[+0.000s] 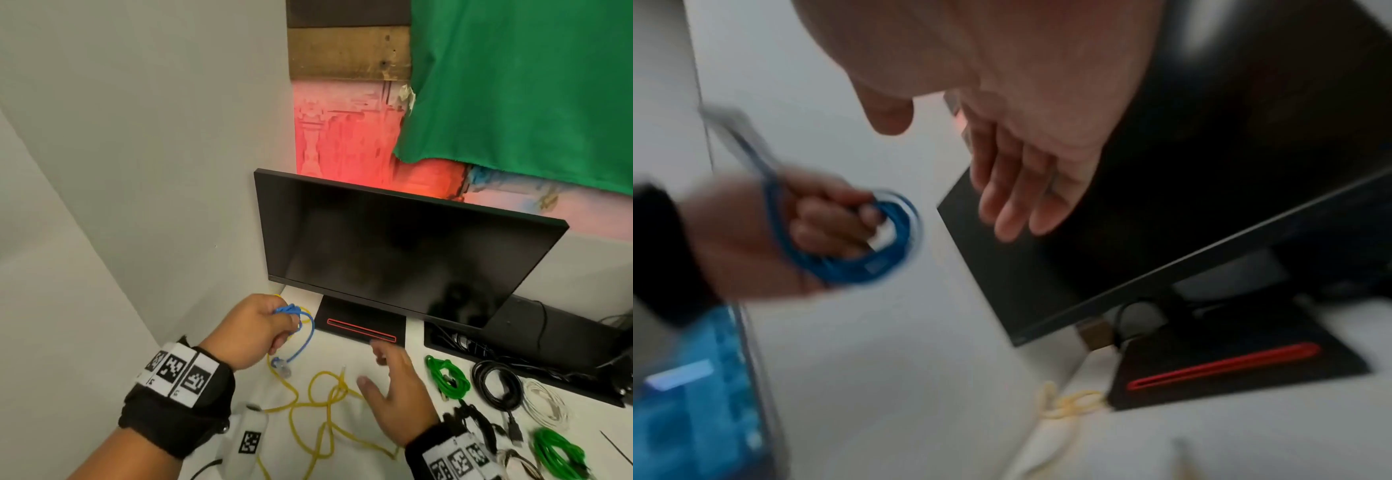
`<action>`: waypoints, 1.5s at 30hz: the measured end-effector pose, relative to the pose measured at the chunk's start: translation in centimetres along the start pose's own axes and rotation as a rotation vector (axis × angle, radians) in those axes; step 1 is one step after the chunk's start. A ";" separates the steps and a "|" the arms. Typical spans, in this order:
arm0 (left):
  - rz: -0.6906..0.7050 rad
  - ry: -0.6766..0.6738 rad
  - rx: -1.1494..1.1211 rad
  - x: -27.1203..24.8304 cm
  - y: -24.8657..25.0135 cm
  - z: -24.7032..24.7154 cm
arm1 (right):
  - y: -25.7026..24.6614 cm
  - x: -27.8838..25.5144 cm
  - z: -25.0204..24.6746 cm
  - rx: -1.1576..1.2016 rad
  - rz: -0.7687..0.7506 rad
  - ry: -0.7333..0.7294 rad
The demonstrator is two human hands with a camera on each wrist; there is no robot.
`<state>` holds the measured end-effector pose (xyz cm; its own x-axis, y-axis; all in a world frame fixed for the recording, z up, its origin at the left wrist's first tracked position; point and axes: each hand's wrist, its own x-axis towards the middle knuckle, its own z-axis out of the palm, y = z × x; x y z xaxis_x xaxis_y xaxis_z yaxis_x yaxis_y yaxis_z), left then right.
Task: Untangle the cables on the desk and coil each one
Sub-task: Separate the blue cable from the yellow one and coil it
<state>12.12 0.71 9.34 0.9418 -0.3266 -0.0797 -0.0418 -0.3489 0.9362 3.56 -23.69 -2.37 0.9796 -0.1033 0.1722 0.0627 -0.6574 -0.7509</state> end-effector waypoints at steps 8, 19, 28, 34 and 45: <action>-0.106 -0.180 -0.567 -1.9 1.1 3.4 | -7.0 1.6 -0.7 0.457 0.091 -0.485; -0.177 -0.200 -0.942 -2.9 1.1 3.7 | -6.8 1.8 -2.6 1.094 0.205 -0.632; -0.266 -0.067 -0.805 -2.0 1.1 4.3 | -6.8 1.5 -1.0 0.576 0.137 -0.212; -0.330 -0.141 -0.838 -2.3 1.2 3.9 | -5.9 3.2 -1.8 0.659 0.321 0.048; -0.343 -0.305 -0.869 -2.2 1.2 4.9 | -7.2 4.1 -0.8 0.877 0.480 0.083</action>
<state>8.35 -3.27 8.92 0.7257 -0.5836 -0.3644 0.5927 0.2613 0.7618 6.98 -19.94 4.27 0.9238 -0.2869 -0.2534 -0.1843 0.2468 -0.9514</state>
